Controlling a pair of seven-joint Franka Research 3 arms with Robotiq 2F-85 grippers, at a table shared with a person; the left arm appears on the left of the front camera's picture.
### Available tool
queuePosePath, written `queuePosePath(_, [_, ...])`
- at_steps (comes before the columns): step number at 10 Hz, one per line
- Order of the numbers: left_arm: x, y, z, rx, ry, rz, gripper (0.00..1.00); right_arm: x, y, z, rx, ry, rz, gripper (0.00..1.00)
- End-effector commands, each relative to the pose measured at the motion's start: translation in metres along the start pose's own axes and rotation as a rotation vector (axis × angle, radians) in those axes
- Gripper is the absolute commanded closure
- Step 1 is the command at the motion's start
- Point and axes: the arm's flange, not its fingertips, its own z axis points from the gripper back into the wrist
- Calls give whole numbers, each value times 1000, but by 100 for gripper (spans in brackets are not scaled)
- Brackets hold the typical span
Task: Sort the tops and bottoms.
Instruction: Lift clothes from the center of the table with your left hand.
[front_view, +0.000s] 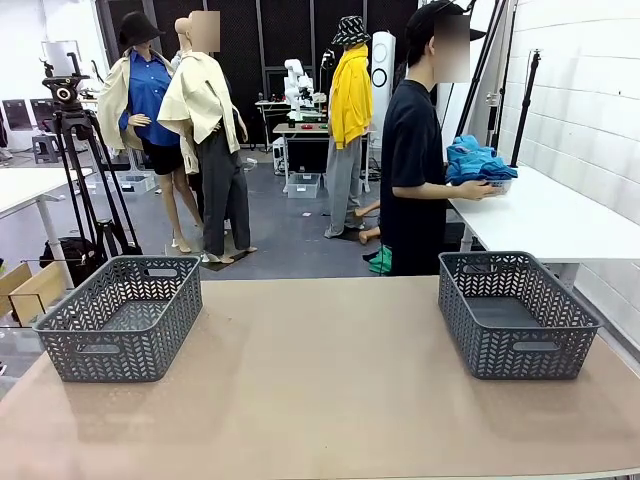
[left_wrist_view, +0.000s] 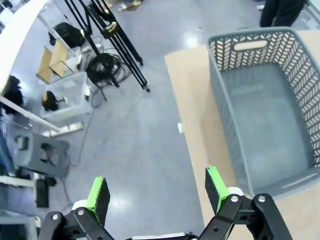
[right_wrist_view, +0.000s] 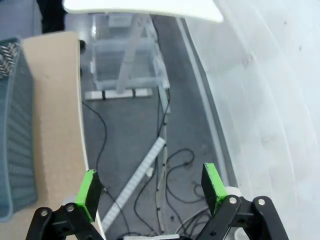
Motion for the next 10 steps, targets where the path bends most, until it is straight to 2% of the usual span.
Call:
queuePosePath(1, [-9, 19, -26, -89, 27, 63, 0, -23, 4, -12, -13, 3, -70, 0])
queuePosePath(2, [-10, 14, -34, -87, 60, 92, 0, -26, 8, -15, 1, 2, -68, 0])
queuePosePath(3, [-10, 3, -10, -34, 21, 39, 0, -9, -7, -12, -6, 24, -29, 0])
queuePosePath(10, [-10, 3, -10, -34, 21, 39, 0, -9, -7, -12, -6, 24, -29, 0])
